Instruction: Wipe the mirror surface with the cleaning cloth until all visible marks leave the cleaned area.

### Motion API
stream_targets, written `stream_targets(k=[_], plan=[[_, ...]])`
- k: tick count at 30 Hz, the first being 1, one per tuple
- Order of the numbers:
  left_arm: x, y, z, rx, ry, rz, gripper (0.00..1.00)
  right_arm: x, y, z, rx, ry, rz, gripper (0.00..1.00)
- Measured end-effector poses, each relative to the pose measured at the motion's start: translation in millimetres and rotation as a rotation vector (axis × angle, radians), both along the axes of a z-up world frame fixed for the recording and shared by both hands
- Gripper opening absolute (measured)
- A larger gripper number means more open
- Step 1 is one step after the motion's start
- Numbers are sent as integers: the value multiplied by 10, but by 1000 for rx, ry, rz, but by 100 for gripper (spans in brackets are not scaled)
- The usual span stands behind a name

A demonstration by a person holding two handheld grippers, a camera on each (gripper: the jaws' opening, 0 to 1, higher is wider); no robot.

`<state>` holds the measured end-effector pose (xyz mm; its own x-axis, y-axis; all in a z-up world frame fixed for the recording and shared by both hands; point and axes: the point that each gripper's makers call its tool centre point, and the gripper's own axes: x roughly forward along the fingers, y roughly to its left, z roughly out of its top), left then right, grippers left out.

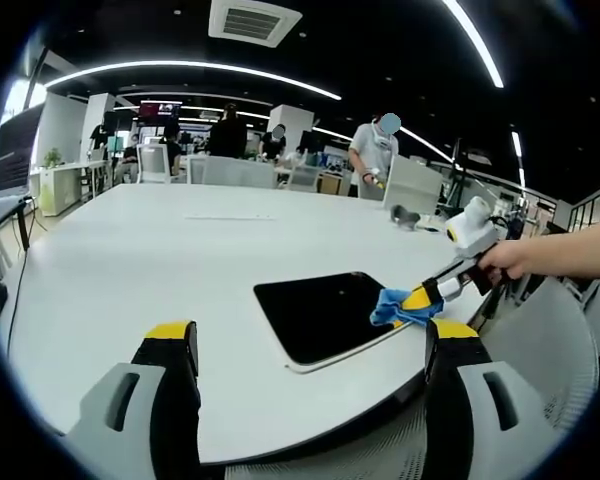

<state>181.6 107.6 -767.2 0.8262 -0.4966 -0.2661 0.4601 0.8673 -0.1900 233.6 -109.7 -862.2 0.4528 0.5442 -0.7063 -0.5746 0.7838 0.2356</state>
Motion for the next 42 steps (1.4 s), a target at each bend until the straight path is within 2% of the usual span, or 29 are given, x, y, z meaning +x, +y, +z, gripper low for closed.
stream_targets(k=[4,9,25,39,42], plan=[[4,0,3,-1,-2,2,92,-9,23,2,4,-13,27,0],[3,1,-1,0,-1,2,93,0,194,4,29,-44,60,0],[11,-7,-7,0,4,-3,93,32,575,10,54,-38,114,0],[11,-12,-17,1,7,-5,93,-38,1068,-1,62,-49,192,1],[11,-11,-16,0,6,-5,93,-51,1169,1,47,-72,232,1]])
